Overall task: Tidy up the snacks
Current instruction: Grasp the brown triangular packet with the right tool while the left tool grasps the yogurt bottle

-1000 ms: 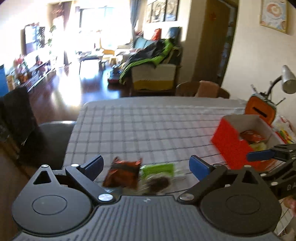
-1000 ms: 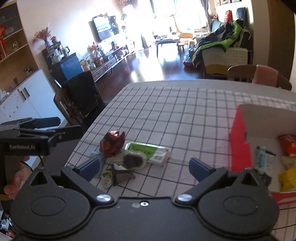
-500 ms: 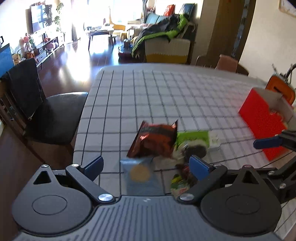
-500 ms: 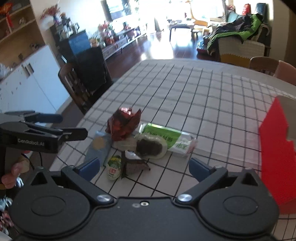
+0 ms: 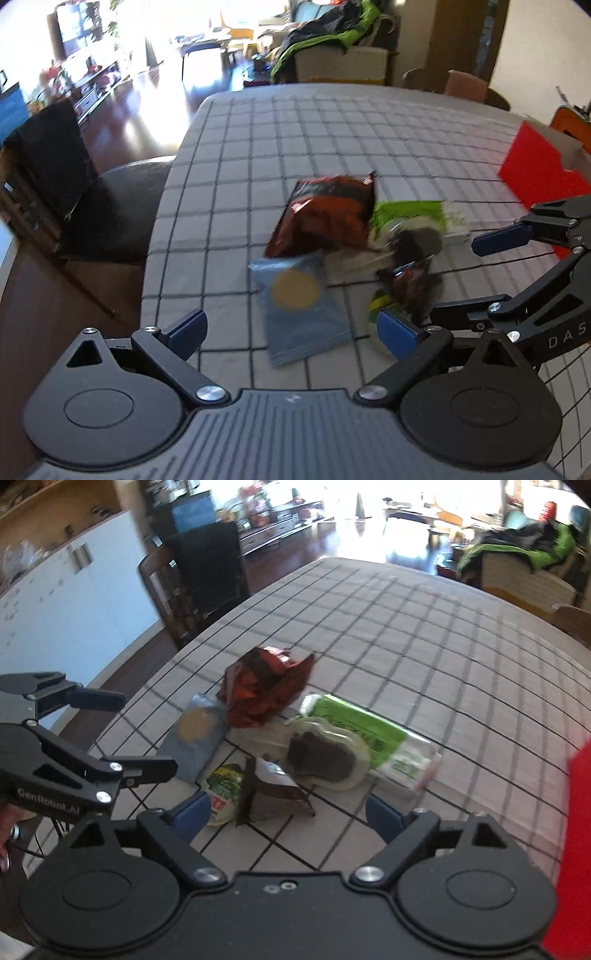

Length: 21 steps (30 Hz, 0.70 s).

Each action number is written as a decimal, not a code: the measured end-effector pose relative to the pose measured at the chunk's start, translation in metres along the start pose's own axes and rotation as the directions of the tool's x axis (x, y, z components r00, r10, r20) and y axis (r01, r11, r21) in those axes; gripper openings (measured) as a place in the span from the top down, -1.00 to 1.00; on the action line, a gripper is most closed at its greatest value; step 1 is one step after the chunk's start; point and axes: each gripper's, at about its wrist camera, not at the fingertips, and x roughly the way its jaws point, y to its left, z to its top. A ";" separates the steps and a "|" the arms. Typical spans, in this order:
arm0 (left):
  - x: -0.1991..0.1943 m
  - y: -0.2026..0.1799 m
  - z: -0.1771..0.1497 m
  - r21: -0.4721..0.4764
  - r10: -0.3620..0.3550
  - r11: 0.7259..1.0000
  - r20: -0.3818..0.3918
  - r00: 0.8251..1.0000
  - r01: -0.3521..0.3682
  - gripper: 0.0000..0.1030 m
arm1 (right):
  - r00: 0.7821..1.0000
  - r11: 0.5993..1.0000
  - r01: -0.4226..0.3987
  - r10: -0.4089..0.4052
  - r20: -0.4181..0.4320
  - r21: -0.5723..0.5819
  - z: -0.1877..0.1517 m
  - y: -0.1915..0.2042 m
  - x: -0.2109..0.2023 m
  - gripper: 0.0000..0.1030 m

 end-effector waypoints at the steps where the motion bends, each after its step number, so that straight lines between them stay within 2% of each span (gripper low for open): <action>1: 0.001 0.004 -0.001 -0.014 -0.004 1.000 -0.006 1.000 0.004 -0.93 | 1.000 1.000 -0.008 0.008 0.000 -0.006 0.001 0.000 0.003 -0.69; 2: 0.001 0.008 -0.002 -0.027 -0.019 0.999 -0.009 1.000 0.019 -0.93 | 1.000 1.000 -0.010 0.010 -0.005 -0.011 0.002 0.000 0.006 -0.55; 6: -0.003 0.015 -0.008 -0.025 -0.032 0.999 -0.005 0.999 0.032 -0.93 | 0.999 0.999 -0.038 0.039 -0.030 0.010 0.004 -0.006 0.019 -0.50; 9: -0.005 0.011 -0.012 -0.014 -0.048 0.999 -0.003 0.999 0.048 -0.93 | 0.997 0.998 -0.061 0.061 -0.046 0.006 0.006 -0.003 0.029 -0.34; 17: -0.007 -0.022 -0.014 0.100 -0.094 0.991 0.016 0.995 0.092 -0.93 | 0.995 0.993 -0.096 0.098 -0.027 0.074 0.009 -0.013 0.032 0.12; 21: -0.002 -0.038 -0.011 0.146 -0.120 0.982 0.011 0.993 0.117 -0.92 | 0.995 0.992 -0.096 0.098 -0.018 0.082 0.006 -0.018 0.029 0.21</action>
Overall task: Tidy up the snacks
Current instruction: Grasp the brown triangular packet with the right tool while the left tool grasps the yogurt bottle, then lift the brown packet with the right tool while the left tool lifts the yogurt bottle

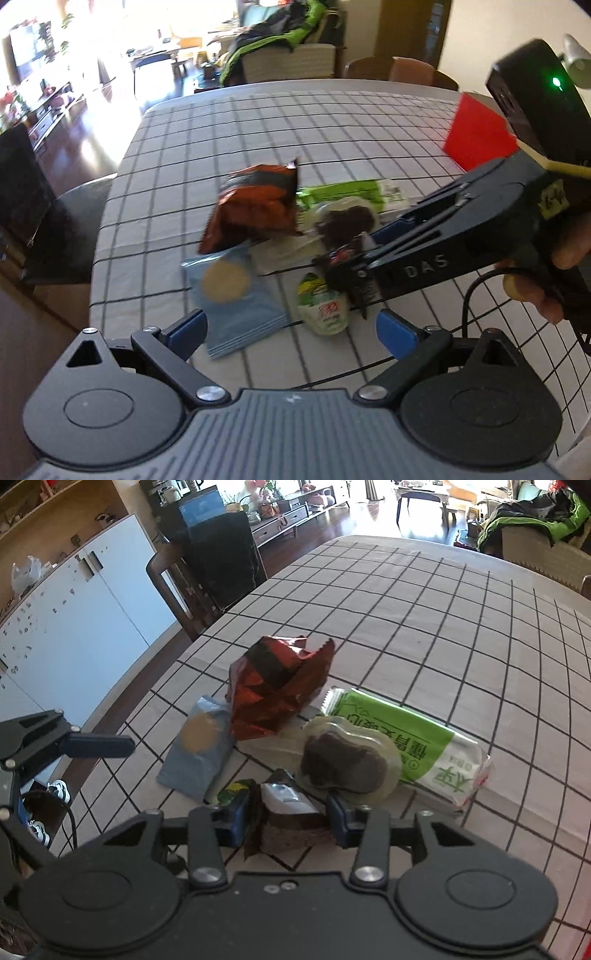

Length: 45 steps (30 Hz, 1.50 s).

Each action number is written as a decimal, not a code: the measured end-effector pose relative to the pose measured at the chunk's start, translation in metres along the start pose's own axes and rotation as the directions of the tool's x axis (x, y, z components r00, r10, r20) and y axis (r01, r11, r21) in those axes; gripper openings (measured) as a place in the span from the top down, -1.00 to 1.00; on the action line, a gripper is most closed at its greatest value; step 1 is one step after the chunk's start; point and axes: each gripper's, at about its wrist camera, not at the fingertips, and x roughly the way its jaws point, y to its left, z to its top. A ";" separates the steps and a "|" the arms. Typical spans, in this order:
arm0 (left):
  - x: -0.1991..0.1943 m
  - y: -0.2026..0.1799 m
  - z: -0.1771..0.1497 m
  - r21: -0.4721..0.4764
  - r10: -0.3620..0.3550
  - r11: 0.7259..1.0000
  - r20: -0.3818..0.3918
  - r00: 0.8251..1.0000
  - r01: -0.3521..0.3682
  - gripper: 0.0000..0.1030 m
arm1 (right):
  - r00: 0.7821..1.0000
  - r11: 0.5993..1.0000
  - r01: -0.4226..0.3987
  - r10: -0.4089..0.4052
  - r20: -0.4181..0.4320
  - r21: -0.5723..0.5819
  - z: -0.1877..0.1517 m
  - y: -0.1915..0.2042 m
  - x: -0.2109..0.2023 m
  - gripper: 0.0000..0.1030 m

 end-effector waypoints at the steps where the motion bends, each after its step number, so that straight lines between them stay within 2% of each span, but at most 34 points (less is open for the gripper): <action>1: 0.002 -0.003 0.001 0.013 -0.005 1.000 -0.001 1.000 0.005 -0.91 | 1.000 1.000 0.002 -0.002 0.006 -0.002 -0.001 -0.001 -0.001 0.24; 7: 0.019 -0.019 0.009 0.080 -0.014 0.997 -0.040 0.999 0.017 -0.51 | 1.000 1.000 0.023 -0.023 0.011 0.013 -0.007 -0.007 -0.010 0.31; 9: 0.024 -0.022 0.011 0.089 -0.022 0.996 -0.051 0.998 0.026 -0.26 | 1.000 0.999 0.027 -0.027 0.013 0.022 -0.010 -0.010 -0.015 0.33; 13: 0.031 -0.028 0.015 0.105 -0.022 0.994 -0.057 0.998 0.028 -0.12 | 0.999 0.998 0.032 -0.033 0.020 0.048 -0.015 -0.017 -0.024 0.36; 15: 0.035 -0.029 0.016 0.105 -0.025 0.994 -0.072 0.997 0.032 0.05 | 0.999 0.998 0.041 -0.042 0.022 0.054 -0.017 -0.019 -0.027 0.37; 21: 0.041 -0.024 0.015 0.067 -0.006 0.998 -0.107 0.994 0.013 0.33 | 0.998 0.996 0.052 -0.055 0.033 0.070 -0.023 -0.021 -0.035 0.42; 27: 0.042 -0.027 0.015 0.073 0.005 0.997 -0.103 0.995 0.003 0.36 | 0.997 0.995 0.054 -0.058 0.049 0.081 -0.027 -0.021 -0.047 0.47; 32: 0.042 -0.023 0.015 0.027 0.001 1.000 -0.108 0.994 0.002 0.37 | 0.995 0.995 0.077 -0.082 0.060 0.070 -0.032 -0.020 -0.057 0.59; 42: 0.024 -0.019 0.015 -0.073 -0.021 0.997 -0.099 0.995 0.014 0.37 | 0.990 0.989 0.079 -0.093 0.110 0.126 -0.042 -0.033 -0.091 0.69; 45: 0.018 -0.023 0.016 -0.078 -0.023 0.997 -0.086 0.996 0.016 0.37 | 0.990 0.993 0.069 -0.079 0.118 0.092 -0.045 -0.031 -0.101 0.68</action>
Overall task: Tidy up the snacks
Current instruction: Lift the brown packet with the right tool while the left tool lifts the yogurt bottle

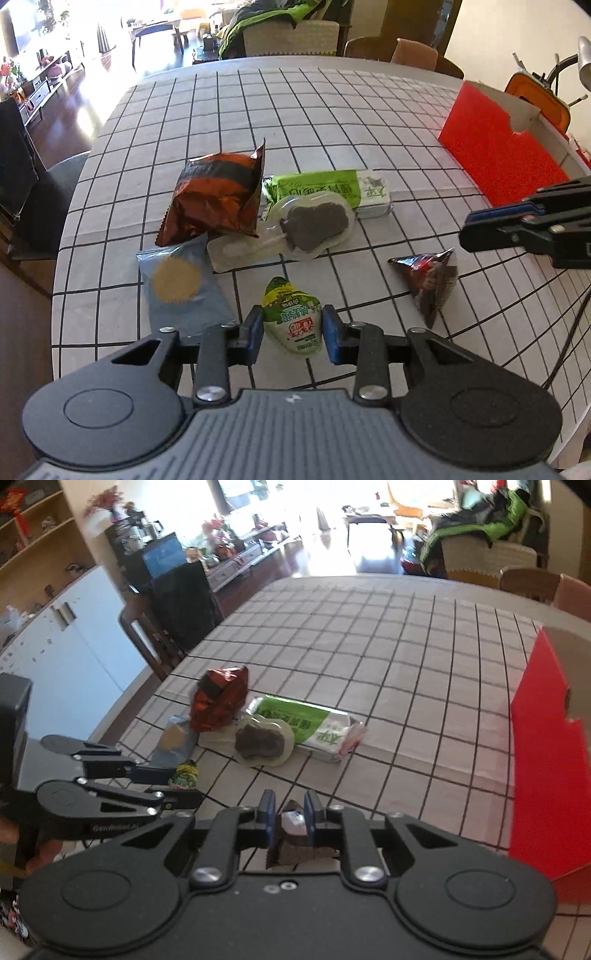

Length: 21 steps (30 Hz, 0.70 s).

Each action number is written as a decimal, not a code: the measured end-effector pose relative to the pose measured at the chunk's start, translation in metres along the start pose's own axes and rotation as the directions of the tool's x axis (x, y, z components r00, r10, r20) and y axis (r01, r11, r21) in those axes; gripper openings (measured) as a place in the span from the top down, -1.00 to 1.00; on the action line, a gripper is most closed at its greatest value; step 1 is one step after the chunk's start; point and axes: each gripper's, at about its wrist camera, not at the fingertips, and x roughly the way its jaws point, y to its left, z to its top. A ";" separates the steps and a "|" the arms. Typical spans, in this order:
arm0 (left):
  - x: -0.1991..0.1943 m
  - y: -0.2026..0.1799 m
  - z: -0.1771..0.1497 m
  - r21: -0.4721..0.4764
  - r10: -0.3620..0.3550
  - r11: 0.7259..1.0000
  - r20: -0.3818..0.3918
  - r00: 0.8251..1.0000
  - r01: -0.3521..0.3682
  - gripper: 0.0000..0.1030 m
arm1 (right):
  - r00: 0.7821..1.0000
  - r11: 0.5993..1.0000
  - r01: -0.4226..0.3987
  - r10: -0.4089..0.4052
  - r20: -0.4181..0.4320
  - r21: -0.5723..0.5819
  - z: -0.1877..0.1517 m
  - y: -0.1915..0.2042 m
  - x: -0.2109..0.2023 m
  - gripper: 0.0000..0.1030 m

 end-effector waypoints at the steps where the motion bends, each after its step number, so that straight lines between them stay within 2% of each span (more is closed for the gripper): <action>1: -0.001 -0.001 0.000 -0.006 -0.001 1.000 0.000 1.000 0.001 0.37 | 1.000 1.000 -0.006 0.006 -0.008 -0.009 -0.001 0.001 -0.001 0.68; 6: -0.004 -0.006 -0.001 -0.013 -0.006 1.000 0.004 1.000 0.006 0.37 | 0.999 0.999 -0.017 0.015 -0.037 -0.034 -0.008 0.004 0.004 0.66; 9: -0.007 -0.009 -0.004 -0.010 -0.009 1.000 0.003 1.000 0.009 0.37 | 0.999 1.000 -0.026 0.026 -0.042 0.002 -0.011 -0.001 0.008 0.66; 12: -0.010 -0.009 -0.005 -0.012 -0.010 1.000 0.005 1.000 0.010 0.37 | 0.999 1.000 0.017 -0.018 -0.038 -0.014 -0.013 0.000 0.011 0.65; 21: -0.016 -0.003 -0.008 -0.040 -0.002 0.999 0.005 1.000 0.002 0.37 | 0.999 0.995 0.033 -0.036 -0.029 -0.089 -0.017 0.003 0.026 0.58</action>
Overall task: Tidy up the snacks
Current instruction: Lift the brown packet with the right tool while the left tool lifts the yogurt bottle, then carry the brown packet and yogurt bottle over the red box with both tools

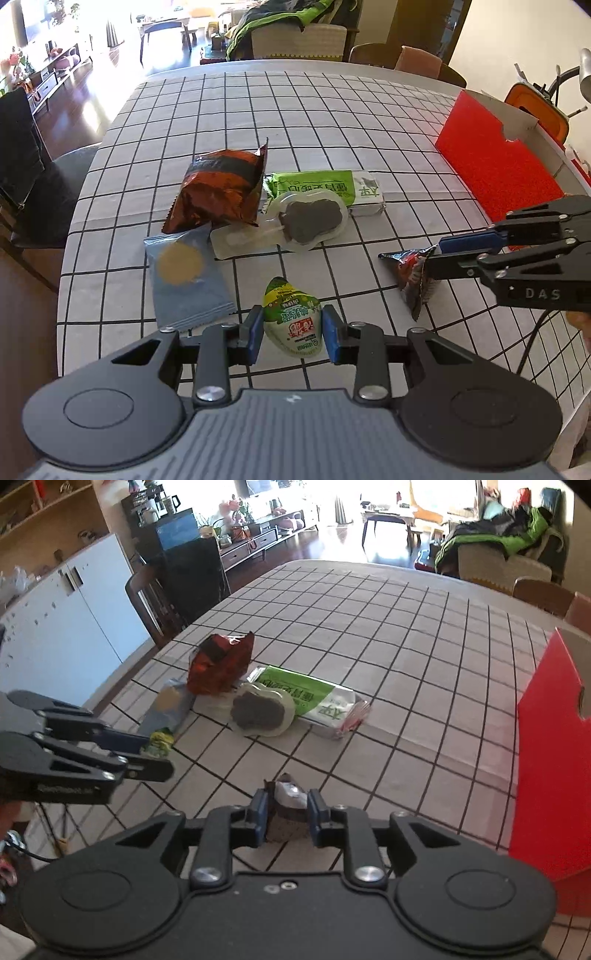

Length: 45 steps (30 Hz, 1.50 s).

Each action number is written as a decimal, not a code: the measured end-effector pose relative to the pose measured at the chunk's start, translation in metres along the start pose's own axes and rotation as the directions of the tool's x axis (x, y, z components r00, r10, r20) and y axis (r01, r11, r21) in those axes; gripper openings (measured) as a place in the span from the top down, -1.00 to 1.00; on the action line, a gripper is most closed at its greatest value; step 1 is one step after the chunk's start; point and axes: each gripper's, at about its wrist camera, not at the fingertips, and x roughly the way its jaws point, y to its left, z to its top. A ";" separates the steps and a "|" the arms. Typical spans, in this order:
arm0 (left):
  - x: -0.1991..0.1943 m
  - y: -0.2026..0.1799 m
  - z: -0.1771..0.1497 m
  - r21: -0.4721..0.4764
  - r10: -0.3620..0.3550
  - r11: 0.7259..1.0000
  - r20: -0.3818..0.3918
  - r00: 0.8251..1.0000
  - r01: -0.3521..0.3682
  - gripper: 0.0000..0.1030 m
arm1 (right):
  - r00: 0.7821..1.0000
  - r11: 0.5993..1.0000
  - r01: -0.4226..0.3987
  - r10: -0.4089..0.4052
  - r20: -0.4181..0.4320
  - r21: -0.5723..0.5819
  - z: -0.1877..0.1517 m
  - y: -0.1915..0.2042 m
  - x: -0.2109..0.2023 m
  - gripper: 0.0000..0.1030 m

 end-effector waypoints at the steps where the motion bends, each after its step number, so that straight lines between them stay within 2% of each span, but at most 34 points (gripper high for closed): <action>1: -0.001 0.001 0.000 -0.002 0.001 1.000 0.000 1.000 -0.001 0.37 | 1.000 1.000 0.003 -0.003 0.001 -0.007 0.000 0.001 0.003 0.56; 3: -0.002 0.002 -0.001 -0.004 0.004 1.000 0.000 1.000 -0.004 0.37 | 1.000 0.999 0.003 -0.003 -0.001 -0.039 -0.001 0.003 0.008 0.50; 6: -0.004 0.003 -0.002 -0.005 0.010 1.000 -0.002 1.000 -0.010 0.37 | 1.000 0.997 0.022 -0.023 -0.015 -0.076 -0.001 0.007 0.017 0.29; 7: -0.004 0.003 -0.002 -0.004 0.012 1.000 -0.002 1.000 -0.012 0.37 | 0.999 0.996 0.023 -0.025 -0.024 -0.082 -0.002 0.008 0.021 0.18; 8: -0.005 0.003 -0.002 -0.004 0.013 1.000 -0.001 1.000 -0.013 0.37 | 0.999 0.996 0.027 -0.030 -0.030 -0.084 -0.002 0.007 0.024 -0.04; 12: -0.006 0.004 -0.002 -0.008 0.014 1.000 -0.002 1.000 -0.014 0.37 | 0.998 0.993 0.044 -0.050 -0.049 -0.109 -0.010 0.010 0.032 -0.13; 14: -0.006 0.004 -0.002 -0.007 0.014 1.000 -0.001 1.000 -0.014 0.37 | 0.997 0.990 0.063 -0.067 -0.032 -0.128 -0.014 0.012 0.032 -0.15; 21: -0.006 0.004 -0.003 -0.003 0.013 1.000 -0.004 1.000 -0.013 0.37 | 0.995 0.982 0.099 -0.102 -0.012 -0.162 -0.017 0.017 0.034 -0.16; 25: -0.007 0.004 -0.003 -0.003 0.012 1.000 -0.002 1.000 -0.012 0.37 | 0.996 0.982 0.087 -0.091 -0.012 -0.165 -0.019 0.019 0.031 0.04; 32: -0.006 0.000 0.000 0.000 0.006 1.000 0.002 1.000 -0.006 0.37 | 0.996 0.987 0.090 -0.091 -0.005 -0.130 -0.020 0.012 0.022 0.17; 38: -0.009 -0.011 0.006 0.003 -0.009 1.000 0.009 1.000 0.009 0.37 | 0.995 0.992 0.102 -0.099 0.032 -0.079 -0.019 0.004 -0.005 0.18; 45: -0.023 -0.039 0.029 0.019 -0.063 0.998 0.046 0.997 0.062 0.37 | 0.987 0.991 0.134 -0.131 0.092 -0.025 -0.010 -0.018 -0.061 0.18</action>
